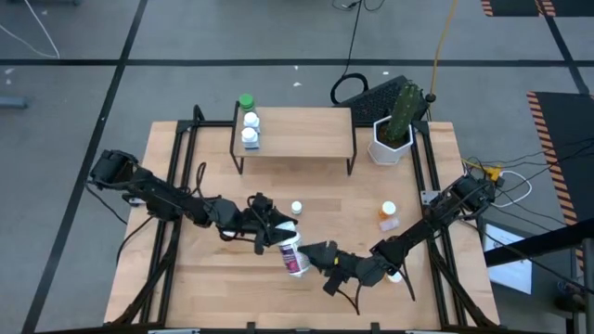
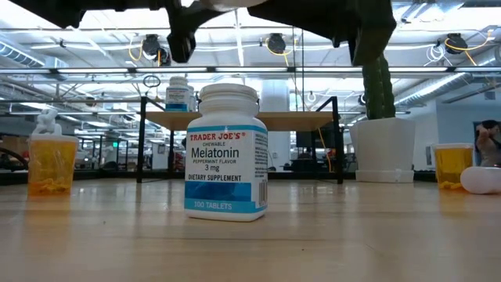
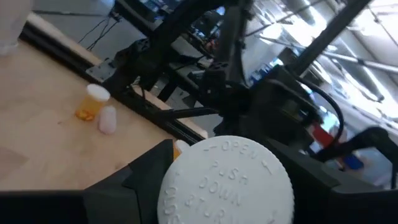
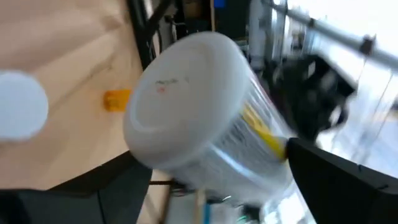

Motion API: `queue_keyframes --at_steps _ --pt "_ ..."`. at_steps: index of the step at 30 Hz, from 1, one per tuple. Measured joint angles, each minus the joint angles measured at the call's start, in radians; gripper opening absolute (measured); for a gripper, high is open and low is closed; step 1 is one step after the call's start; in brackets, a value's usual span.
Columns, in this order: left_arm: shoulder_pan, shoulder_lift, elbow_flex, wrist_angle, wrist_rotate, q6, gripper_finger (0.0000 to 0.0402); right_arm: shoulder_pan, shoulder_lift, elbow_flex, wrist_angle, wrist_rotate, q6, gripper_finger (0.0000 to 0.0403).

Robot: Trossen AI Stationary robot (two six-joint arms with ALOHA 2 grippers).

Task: Pick and place medicine bottles onto shelf by color
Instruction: Put the bottom left white medicine bottle on the shelf

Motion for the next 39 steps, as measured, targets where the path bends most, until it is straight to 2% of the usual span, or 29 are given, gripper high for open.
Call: queue_keyframes --at_steps 6,10,13,16,19,23,27,30,39 --pt "-0.011 -0.089 0.003 -0.027 0.002 0.09 0.0236 -0.005 -0.011 -0.076 -0.023 0.005 0.3 0.0394" --pt "-0.019 -0.15 0.004 -0.102 -0.025 0.196 0.0234 -0.01 -0.068 -0.135 -0.011 0.02 0.615 0.0397" --pt "-0.036 -0.184 0.004 -0.21 -0.151 0.311 0.0236 -0.028 -0.136 -0.178 -0.021 0.02 0.881 0.0397" --pt "-0.042 -0.183 0.003 -0.319 -0.301 0.356 0.0236 -0.075 -0.242 -0.197 -0.027 -0.021 1.131 0.0398" --pt "-0.04 -0.18 0.003 -0.348 -0.376 0.364 0.0236 -0.165 -0.318 -0.198 -0.109 -0.161 1.32 0.0397" --pt "-0.034 -0.167 0.003 -0.354 -0.416 0.389 0.0236 -0.301 -0.325 -0.2 -0.148 -0.368 1.435 0.0396" --pt "-0.035 -0.157 0.003 -0.349 -0.465 0.425 0.0236 -0.374 -0.285 -0.179 -0.149 -0.569 1.489 0.0396" --pt "-0.033 -0.15 0.003 -0.343 -0.483 0.455 0.0236 -0.393 -0.241 -0.132 -0.151 -0.614 1.484 0.0396" --pt "-0.03 -0.136 0.003 -0.352 -0.477 0.466 0.0236 -0.443 -0.116 0.045 -0.294 -0.632 1.431 0.0394"
